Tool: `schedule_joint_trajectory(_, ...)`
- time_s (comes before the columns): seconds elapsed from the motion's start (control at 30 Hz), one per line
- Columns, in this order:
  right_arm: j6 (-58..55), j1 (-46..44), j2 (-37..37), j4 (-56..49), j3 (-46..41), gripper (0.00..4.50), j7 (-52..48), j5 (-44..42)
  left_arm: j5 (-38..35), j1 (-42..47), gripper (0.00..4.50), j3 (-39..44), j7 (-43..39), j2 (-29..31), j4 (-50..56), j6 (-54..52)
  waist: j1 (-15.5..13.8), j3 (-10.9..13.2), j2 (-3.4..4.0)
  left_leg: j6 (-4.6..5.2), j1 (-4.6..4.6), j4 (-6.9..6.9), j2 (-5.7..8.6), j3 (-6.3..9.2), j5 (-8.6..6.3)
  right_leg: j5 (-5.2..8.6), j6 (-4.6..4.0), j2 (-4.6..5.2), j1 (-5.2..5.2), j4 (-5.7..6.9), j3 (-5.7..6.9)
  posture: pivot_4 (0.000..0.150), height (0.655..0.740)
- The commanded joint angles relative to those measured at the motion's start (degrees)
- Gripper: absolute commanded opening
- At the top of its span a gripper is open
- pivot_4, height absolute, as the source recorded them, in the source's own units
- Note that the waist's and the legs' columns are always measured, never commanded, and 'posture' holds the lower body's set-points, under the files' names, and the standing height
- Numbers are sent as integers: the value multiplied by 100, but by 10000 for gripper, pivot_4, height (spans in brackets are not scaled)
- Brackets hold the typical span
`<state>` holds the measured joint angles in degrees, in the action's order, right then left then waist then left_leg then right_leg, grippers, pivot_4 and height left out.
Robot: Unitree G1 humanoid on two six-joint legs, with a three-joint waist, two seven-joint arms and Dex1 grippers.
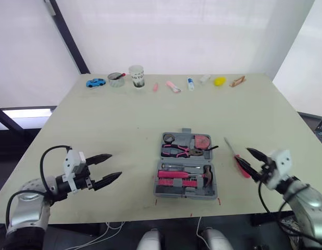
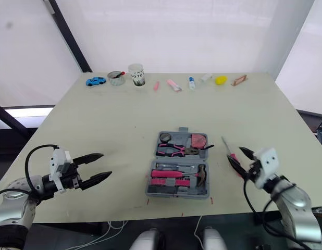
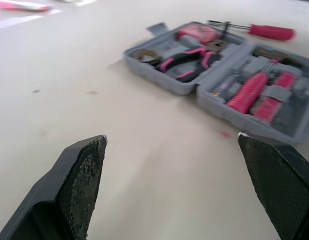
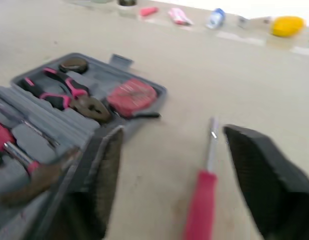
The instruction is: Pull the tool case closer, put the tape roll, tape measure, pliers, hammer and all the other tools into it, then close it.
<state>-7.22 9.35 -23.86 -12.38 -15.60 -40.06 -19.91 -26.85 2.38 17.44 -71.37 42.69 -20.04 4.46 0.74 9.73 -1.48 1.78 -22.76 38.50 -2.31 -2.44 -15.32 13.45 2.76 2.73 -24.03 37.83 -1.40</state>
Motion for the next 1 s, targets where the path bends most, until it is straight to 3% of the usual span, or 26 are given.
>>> schedule_joint_trajectory(0.03, 423, 617, 106, -116, -649, 44747, 47, -319, -147, -395, 45000, 403, 160, -49, 131, 83, 1, -1, 1, 0, 3, 0, -1, -2, 0, 0, 0, 1, 2, 0, -1, 1500, 7400)
schedule_joint_trajectory(0.27, 1115, 1917, 278, 268, -1277, 44747, -304, -607, -186, -1319, 45000, 998, 264, -184, -167, 302, 8, -6, -8, -1, 22, 0, -25, -20, -1, 14, -20, 8, 11, -6, -10, 1500, 7400)
schedule_joint_trajectory(0.47, 1281, 2292, 341, 621, -1508, 44747, -408, -849, -176, -1655, 45000, 1296, 226, -202, -479, 557, 5, -14, -14, -3, 42, -1, -36, -12, -2, 23, -7, 25, 17, -6, -18, 1500, 7400)
schedule_joint_trajectory(0.77, 618, 1919, -83, 49, -1190, 44747, -287, -984, -48, -1260, 45000, 975, -364, 88, -483, 665, 0, -19, -14, -5, 52, -4, -37, -18, -3, 14, -22, 53, 16, -6, -12, 1500, 7400)
schedule_joint_trajectory(1.0, -624, 557, -302, -557, -652, 44747, 740, -881, -80, -547, 45000, 246, -525, 238, 696, 128, -5, -21, -11, -3, 46, -2, -32, -22, -2, 11, -25, 37, 21, -5, -14, 1500, 7400)
